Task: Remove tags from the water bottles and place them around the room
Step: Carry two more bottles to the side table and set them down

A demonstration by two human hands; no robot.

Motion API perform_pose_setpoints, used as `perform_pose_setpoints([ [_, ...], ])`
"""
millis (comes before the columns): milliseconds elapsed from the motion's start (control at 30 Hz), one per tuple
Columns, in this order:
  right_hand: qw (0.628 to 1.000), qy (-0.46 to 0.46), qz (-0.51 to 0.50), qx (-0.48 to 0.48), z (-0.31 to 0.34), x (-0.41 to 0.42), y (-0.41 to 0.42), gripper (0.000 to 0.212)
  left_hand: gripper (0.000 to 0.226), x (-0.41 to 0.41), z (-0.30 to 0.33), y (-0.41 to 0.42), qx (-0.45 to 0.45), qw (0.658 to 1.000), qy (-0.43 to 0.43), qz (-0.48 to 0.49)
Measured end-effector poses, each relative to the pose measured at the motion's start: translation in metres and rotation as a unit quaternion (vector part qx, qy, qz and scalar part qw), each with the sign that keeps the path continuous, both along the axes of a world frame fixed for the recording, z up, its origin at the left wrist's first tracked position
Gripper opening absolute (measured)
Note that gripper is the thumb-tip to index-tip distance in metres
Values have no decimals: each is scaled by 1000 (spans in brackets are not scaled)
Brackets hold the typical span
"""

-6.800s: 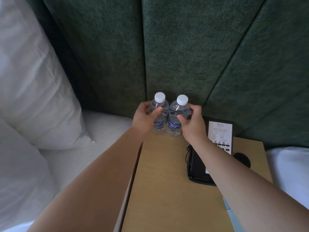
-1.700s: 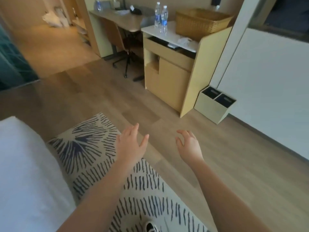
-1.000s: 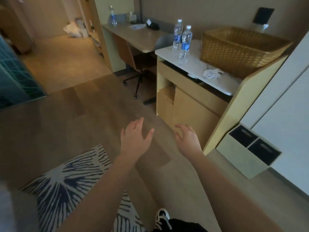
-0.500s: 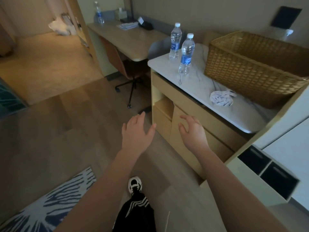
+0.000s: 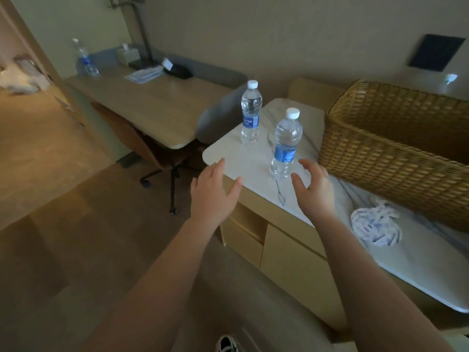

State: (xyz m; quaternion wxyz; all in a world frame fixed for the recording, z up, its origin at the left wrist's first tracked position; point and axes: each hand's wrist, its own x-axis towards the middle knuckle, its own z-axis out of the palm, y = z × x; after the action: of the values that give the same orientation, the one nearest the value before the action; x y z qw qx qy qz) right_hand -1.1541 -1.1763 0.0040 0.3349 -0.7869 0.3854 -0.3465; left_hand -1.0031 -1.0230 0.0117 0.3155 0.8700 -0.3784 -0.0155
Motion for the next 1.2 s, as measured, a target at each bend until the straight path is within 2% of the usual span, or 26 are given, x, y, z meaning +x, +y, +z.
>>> perform_pose_setpoints([
  [200, 998, -38, -39, 15, 5, 41, -51, 65, 65, 63, 3, -67, -46, 998, 24, -40],
  [300, 997, -66, -21, 26, 6, 62, -72, 89, 63, 89, 0, -101, -88, 995, 25, -49],
  [400, 996, -80, 4, 35, 6, 82, -92, 112, 65, 117, -1, -136, -112, 990, 70, -48],
  [533, 991, -119, 44, 29, 2, 102, -116, 123, 71, 150, 4, -187, -140, 982, 115, -54],
  [667, 988, -136, 60, 47, -1, 111, -125, 109, 64, 169, 12, -230, -173, 974, 140, -51],
  [767, 988, -129, 60, 66, -2, 112, -134, 64, 73, 182, 12, -256, -162, 967, 189, -49],
  [833, 985, -145, 63, 75, -3, 115, -139, 46, 83, 191, 12, -271, -155, 963, 216, -49],
  [933, 982, -157, 59, 83, -1, 121, -146, 42, 92, 203, 11, -287, -151, 957, 238, -65],
  [1000, 983, -154, 48, 92, 0, 125, -150, 43, 88, 210, 7, -293, -148, 953, 252, -78],
  [1133, 985, -137, 34, 97, -1, 133, -155, 45, 47, 213, 1, -294, -144, 950, 267, -77],
  [1200, 986, -130, 38, 97, -1, 137, -157, 44, 41, 212, 1, -290, -152, 950, 263, -76],
])
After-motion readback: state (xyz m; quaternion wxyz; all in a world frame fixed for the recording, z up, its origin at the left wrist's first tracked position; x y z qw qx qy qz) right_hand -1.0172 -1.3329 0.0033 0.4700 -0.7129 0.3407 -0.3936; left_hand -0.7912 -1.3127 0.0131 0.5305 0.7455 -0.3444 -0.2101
